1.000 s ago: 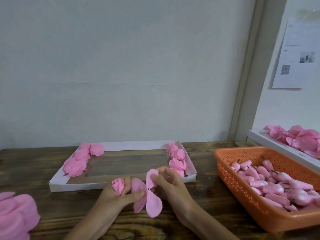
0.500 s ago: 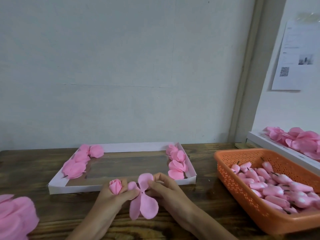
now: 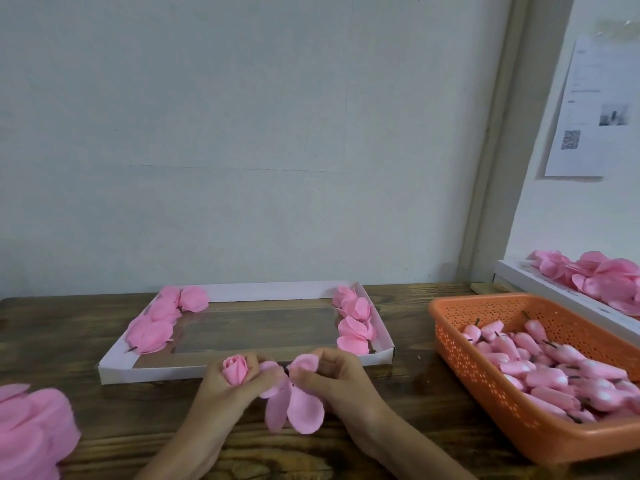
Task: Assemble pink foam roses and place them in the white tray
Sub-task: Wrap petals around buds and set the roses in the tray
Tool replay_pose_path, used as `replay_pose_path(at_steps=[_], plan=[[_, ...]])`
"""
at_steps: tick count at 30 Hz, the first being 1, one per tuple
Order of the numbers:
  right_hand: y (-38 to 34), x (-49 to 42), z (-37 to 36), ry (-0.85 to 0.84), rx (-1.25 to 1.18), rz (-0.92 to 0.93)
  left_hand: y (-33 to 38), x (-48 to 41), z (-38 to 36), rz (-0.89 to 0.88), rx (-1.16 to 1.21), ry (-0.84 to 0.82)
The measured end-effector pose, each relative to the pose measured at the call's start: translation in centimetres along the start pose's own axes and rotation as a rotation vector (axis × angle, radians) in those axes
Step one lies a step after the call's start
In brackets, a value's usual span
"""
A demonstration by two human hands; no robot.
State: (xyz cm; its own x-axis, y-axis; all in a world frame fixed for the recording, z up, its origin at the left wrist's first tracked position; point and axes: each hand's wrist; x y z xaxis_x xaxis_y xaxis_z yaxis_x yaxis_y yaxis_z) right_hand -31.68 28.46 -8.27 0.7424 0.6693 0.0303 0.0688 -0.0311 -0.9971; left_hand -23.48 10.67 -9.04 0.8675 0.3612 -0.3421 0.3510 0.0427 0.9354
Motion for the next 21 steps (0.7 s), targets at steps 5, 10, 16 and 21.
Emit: replay_pose_path(at_steps=[5,10,16,21], plan=[[-0.3,0.4,-0.4,0.131,0.034,-0.06,0.6,-0.2,0.2,-0.089,0.076,0.249],[-0.4,1.0,-1.7,0.164,0.01,-0.123,2.3,0.7,-1.3,-0.102,0.104,0.182],[-0.7,1.7,-2.4,0.169,-0.01,-0.124,2.5,1.5,-2.2,-0.099,0.07,0.041],[-1.0,2.0,-2.7,0.137,-0.019,-0.11,2.2,1.6,-2.2,-0.075,0.105,-0.017]])
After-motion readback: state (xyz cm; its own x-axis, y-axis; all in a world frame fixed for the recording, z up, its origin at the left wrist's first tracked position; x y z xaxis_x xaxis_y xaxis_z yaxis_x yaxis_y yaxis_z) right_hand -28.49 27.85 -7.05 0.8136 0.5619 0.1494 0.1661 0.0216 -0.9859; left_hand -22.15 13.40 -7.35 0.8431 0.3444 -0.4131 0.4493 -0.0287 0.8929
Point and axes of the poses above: each hand's wrist, its own x-axis away from the middle knuckle, its own z-axis out of the back of the hand, y = z × x, and after that the axes turned 8 degrees about -z, right-handed
